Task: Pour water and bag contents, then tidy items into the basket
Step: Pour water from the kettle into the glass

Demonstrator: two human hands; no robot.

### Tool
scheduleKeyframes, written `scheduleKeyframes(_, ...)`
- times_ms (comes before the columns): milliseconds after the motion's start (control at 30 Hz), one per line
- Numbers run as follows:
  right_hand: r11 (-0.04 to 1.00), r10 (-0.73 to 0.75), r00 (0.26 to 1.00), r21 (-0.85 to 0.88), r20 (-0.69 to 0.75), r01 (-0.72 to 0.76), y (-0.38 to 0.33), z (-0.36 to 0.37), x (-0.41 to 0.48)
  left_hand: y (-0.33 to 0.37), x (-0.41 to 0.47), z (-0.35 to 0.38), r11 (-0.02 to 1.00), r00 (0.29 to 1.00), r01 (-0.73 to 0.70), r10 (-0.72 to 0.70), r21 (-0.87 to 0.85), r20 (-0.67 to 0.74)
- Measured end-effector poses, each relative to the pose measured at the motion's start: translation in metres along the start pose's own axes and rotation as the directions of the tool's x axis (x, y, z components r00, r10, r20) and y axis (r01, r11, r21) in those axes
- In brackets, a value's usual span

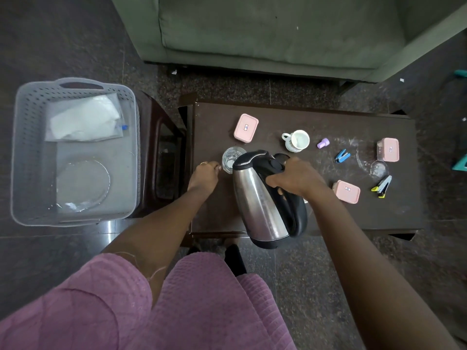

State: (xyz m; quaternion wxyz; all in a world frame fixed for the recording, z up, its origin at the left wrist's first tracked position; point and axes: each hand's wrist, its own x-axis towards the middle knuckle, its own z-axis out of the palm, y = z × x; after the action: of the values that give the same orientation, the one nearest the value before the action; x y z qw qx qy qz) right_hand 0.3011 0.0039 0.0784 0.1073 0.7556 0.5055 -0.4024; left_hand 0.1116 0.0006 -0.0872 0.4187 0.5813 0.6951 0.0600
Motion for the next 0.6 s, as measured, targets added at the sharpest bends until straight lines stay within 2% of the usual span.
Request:
scheduleKeyframes(133,0.998,0.041,0.999,0.049,-0.016,-0.041,0.016,0.01,-0.004,-0.003,-0.007,0.0,0.998,1.0,0.007,-0.005,-0.069,0.021)
scheduleKeyframes(267,0.978,0.091,0.995,0.193,-0.043,-0.081,0.03,0.019,-0.008,-0.001,-0.014,0.002,0.981,0.994,0.052,-0.032,-0.188,0.108)
scheduleKeyframes(433,0.94,0.114,0.991,0.33,-0.076,-0.083,0.031,0.027,-0.016,0.003,-0.023,0.002,0.912,0.98,0.167,-0.112,-0.374,0.166)
scheduleKeyframes(500,0.926,0.113,0.99,0.371,-0.085,-0.074,0.027,0.027,-0.019,0.004,-0.025,-0.002,0.855,0.977,0.21,-0.159,-0.473,0.145)
scheduleKeyframes(600,0.895,0.051,0.997,0.446,-0.063,-0.017,0.015,0.024,-0.025,-0.001,-0.029,-0.016,0.745,0.972,0.192,-0.235,-0.638,0.018)
